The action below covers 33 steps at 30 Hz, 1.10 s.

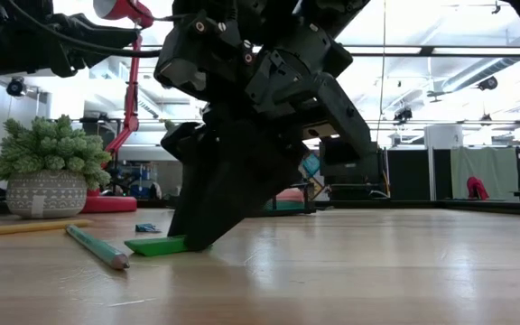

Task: Pick and place office supplies into organizer
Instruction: Put the green eraser into the black desk organizer

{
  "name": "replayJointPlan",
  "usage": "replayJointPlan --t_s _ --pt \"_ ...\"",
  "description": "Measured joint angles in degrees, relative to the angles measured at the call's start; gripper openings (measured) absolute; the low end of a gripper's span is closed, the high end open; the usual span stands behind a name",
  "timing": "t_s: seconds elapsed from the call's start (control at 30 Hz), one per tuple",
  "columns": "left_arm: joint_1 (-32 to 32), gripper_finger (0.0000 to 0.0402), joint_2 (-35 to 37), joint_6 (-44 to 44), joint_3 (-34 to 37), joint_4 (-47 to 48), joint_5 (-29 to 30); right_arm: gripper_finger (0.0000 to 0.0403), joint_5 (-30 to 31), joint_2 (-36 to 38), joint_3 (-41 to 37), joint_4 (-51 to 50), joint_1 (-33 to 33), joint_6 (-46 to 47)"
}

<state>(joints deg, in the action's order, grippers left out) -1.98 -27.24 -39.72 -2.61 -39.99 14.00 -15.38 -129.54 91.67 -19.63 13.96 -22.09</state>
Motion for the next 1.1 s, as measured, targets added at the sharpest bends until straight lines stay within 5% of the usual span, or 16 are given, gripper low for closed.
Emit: replayJointPlan --t_s 0.27,1.1 --pt "0.0 0.0096 0.0 0.0 0.0 0.0 0.0 0.0162 0.1 -0.1 -0.1 1.8 0.0 -3.0" --pt "0.0 0.0096 0.0 0.0 0.0 0.0 0.0 0.0089 -6.4 -2.6 0.2 5.3 -1.0 -1.1"
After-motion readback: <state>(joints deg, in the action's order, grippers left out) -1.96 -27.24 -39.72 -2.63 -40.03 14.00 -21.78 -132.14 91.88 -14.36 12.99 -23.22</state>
